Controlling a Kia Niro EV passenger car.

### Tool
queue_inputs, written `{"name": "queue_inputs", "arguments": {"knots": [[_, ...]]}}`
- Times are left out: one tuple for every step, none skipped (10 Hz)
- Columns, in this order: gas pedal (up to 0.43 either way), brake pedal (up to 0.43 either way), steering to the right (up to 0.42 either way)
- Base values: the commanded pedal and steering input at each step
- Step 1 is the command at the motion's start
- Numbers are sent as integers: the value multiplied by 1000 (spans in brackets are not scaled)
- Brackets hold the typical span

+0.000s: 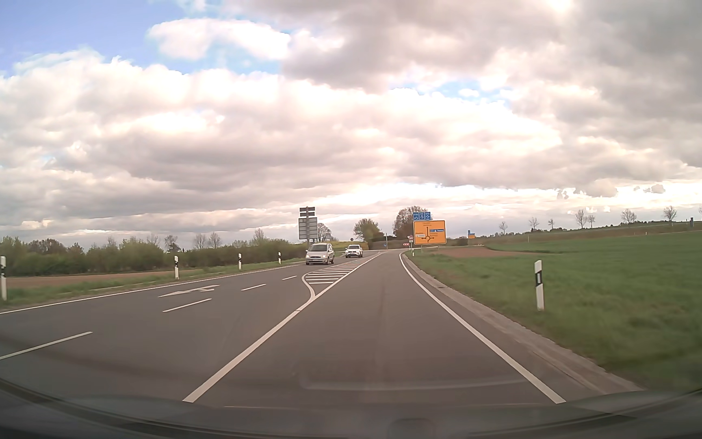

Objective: Follow the waypoints while adhering to traffic rules and regulations

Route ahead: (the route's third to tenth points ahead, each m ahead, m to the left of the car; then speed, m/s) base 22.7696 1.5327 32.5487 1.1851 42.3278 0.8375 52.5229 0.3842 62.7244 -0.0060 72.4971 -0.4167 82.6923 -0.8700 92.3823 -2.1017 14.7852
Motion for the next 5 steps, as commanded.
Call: {"name": "queue_inputs", "arguments": {"knots": [[177, 0, -2], [169, 0, 0], [150, 0, 2], [150, 0, 1], [150, 0, 2]]}}
